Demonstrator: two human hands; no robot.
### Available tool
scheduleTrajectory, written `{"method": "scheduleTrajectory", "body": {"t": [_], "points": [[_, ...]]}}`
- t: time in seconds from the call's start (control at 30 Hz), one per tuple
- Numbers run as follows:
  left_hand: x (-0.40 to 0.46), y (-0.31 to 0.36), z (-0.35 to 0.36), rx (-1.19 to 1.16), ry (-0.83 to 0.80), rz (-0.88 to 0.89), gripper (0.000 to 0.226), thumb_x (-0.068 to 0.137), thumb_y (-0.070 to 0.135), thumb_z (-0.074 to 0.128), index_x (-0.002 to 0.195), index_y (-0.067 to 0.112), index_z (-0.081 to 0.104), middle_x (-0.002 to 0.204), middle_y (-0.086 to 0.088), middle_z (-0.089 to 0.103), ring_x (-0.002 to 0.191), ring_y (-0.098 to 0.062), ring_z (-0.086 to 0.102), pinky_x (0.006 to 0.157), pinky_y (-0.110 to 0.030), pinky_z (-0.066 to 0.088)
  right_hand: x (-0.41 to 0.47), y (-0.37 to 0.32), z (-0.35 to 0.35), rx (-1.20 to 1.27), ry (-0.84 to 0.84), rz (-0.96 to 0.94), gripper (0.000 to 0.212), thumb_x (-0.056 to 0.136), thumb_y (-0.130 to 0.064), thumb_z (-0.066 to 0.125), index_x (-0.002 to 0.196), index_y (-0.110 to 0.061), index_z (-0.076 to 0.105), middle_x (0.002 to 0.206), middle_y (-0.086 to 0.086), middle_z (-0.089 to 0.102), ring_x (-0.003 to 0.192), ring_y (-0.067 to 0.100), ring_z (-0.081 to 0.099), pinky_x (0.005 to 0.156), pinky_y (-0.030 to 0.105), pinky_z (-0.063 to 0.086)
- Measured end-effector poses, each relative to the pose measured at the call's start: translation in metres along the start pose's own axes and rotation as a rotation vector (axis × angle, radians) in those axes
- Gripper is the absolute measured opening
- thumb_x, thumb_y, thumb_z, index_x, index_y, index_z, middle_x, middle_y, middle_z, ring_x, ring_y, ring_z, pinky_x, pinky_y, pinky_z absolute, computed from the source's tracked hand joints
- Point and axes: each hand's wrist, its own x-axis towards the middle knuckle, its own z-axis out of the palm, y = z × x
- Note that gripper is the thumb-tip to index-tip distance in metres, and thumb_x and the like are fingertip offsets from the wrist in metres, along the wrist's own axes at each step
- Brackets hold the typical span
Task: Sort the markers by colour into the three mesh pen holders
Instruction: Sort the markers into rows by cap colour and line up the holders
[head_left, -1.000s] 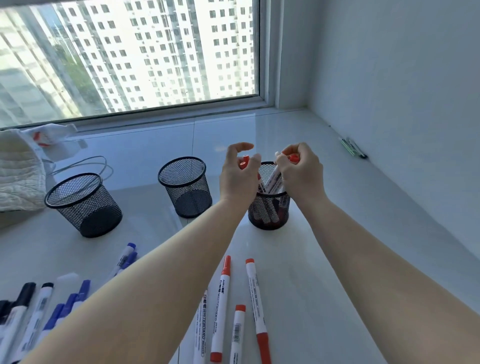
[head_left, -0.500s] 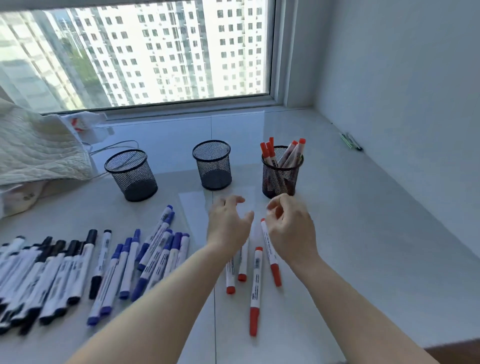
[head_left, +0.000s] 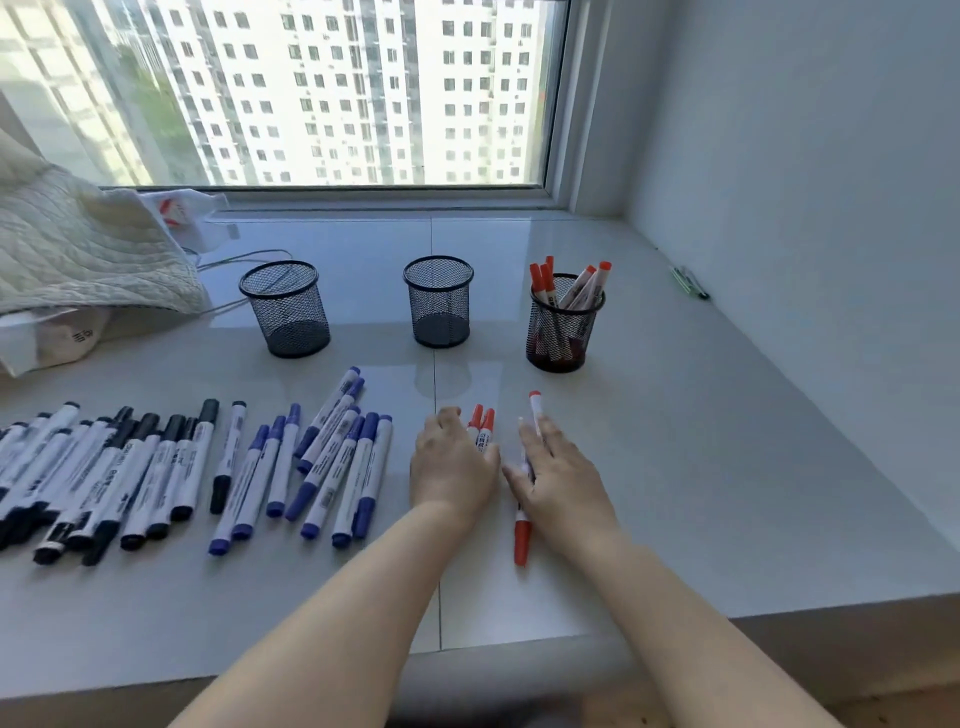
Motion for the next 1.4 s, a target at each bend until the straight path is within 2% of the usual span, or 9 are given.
{"method": "scheduleTrajectory", "body": {"t": [0.13, 0.23, 0.53, 0.7, 0.8, 0.93, 1.07, 1.23, 1.4], "points": [[-0.005, 0.004, 0.002, 0.058, -0.001, -0.016, 0.038, 0.087, 0.025, 0.051, 0.117, 0.004, 0.043, 0.118, -0.014, 0.052, 0.109, -0.03, 0.048, 0.091, -0.037, 0.038, 0.015, -0.004, -0.005, -0.103, 0.0, 0.136, 0.071, 0.092, -0.039, 0.045, 0.147, -0.011, 0.01, 0.142, 0.011, 0.031, 0.128, 0.026, 0.03, 0.1, 0.034, 0.03], [-0.002, 0.003, 0.0, 0.118, -0.021, -0.009, 0.033, 0.087, 0.025, 0.049, 0.111, 0.002, 0.049, 0.112, -0.015, 0.056, 0.104, -0.03, 0.051, 0.085, -0.034, 0.039, 0.026, -0.008, -0.011, -0.147, -0.036, 0.221, 0.07, 0.092, -0.034, 0.046, 0.147, -0.007, 0.01, 0.135, 0.014, 0.033, 0.121, 0.031, 0.034, 0.097, 0.037, 0.033], [0.014, 0.004, -0.012, 0.206, -0.149, 0.015, 0.028, 0.085, 0.031, 0.048, 0.065, 0.014, 0.041, 0.073, -0.007, 0.052, 0.067, -0.024, 0.047, 0.055, -0.027, 0.033, 0.043, 0.0, -0.025, -0.116, -0.048, 0.351, 0.024, 0.093, -0.013, 0.037, 0.113, 0.0, 0.043, 0.117, 0.02, 0.057, 0.106, 0.037, 0.055, 0.073, 0.032, 0.036], [0.018, 0.008, -0.006, -0.077, -0.068, -0.107, 0.019, 0.082, 0.032, 0.05, 0.072, 0.016, 0.046, 0.067, -0.001, 0.051, 0.058, -0.017, 0.046, 0.046, -0.026, 0.028, 0.055, 0.003, -0.03, -0.022, -0.038, 0.415, 0.03, 0.093, -0.022, 0.041, 0.116, -0.003, 0.045, 0.119, 0.018, 0.056, 0.109, 0.035, 0.052, 0.079, 0.034, 0.039], [0.027, 0.024, -0.005, -0.431, -0.039, -0.121, 0.007, 0.086, 0.021, 0.049, 0.079, 0.019, 0.046, 0.074, -0.004, 0.061, 0.062, -0.014, 0.058, 0.055, -0.028, 0.047, 0.065, 0.002, -0.039, 0.137, -0.019, 0.328, 0.026, 0.093, -0.024, 0.042, 0.113, -0.009, 0.049, 0.108, 0.014, 0.059, 0.103, 0.034, 0.052, 0.075, 0.033, 0.037], [0.051, 0.049, -0.011, -0.645, 0.034, -0.066, 0.017, 0.088, 0.017, 0.048, 0.075, 0.026, 0.049, 0.066, 0.003, 0.057, 0.056, -0.012, 0.053, 0.054, -0.026, 0.048, 0.086, -0.001, -0.078, 0.41, 0.202, 0.276, 0.03, 0.086, -0.031, 0.052, 0.059, -0.018, 0.05, 0.057, -0.003, 0.051, 0.065, 0.024, 0.051, 0.053, 0.029, 0.034], [0.079, 0.072, -0.018, -0.663, 0.079, -0.055, 0.025, 0.09, 0.03, 0.049, 0.067, 0.02, 0.052, 0.048, 0.011, 0.04, 0.044, -0.007, 0.039, 0.035, -0.013, 0.03, 0.117, 0.002, -0.131, 0.888, 0.549, 0.264, 0.039, 0.086, -0.032, 0.055, 0.051, -0.018, 0.047, 0.032, -0.009, 0.042, 0.035, 0.008, 0.041, 0.042, 0.02, 0.033], [0.113, 0.106, -0.035, -0.887, -0.017, -0.078, 0.036, 0.089, 0.041, 0.054, 0.056, 0.026, 0.048, 0.043, 0.01, 0.037, 0.042, -0.01, 0.034, 0.048, -0.025, 0.029, 0.149, -0.002, -0.146, 1.319, 0.777, 0.131, 0.035, 0.091, -0.031, 0.049, 0.057, -0.021, 0.047, 0.044, -0.007, 0.052, 0.041, 0.01, 0.047, 0.048, 0.023, 0.043], [0.139, 0.139, -0.038, -1.035, -0.019, -0.069, 0.031, 0.089, 0.043, 0.055, 0.065, 0.023, 0.052, 0.051, 0.008, 0.046, 0.043, -0.007, 0.043, 0.052, -0.024, 0.039, 0.175, 0.012, -0.124, 0.921, 0.765, 0.167, 0.033, 0.091, -0.03, 0.045, 0.06, -0.027, 0.057, 0.06, -0.003, 0.057, 0.054, 0.02, 0.055, 0.061, 0.04, 0.048]]}}
